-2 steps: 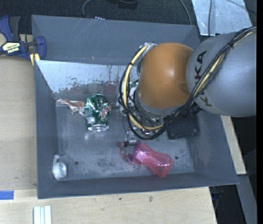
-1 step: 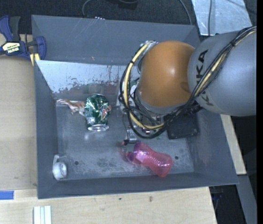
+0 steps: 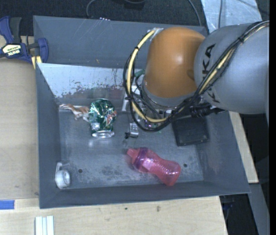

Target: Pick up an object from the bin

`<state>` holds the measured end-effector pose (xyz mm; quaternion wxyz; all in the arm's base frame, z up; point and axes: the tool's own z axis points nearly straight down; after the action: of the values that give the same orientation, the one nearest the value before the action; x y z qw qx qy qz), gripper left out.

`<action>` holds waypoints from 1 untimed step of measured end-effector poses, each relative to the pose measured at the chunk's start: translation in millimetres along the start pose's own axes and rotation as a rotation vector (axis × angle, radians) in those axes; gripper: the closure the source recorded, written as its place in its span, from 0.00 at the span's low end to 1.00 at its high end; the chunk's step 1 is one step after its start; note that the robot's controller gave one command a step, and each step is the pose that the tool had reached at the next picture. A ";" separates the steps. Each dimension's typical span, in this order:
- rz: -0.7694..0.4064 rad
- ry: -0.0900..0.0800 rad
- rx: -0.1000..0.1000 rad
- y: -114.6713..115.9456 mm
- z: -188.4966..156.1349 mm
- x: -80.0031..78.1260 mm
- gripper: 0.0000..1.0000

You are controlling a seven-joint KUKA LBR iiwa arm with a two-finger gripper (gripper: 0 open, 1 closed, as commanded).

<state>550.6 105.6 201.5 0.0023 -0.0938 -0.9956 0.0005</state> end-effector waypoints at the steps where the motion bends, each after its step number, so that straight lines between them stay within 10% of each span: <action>1: 0.177 -0.009 -0.004 -6.2 -8.3 -8.4 0.00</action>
Offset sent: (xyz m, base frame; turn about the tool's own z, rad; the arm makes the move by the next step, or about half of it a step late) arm 0.0696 -0.0020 -0.0391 0.1031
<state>557.7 98.0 209.8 -0.0024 -0.1813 -0.9834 -0.0010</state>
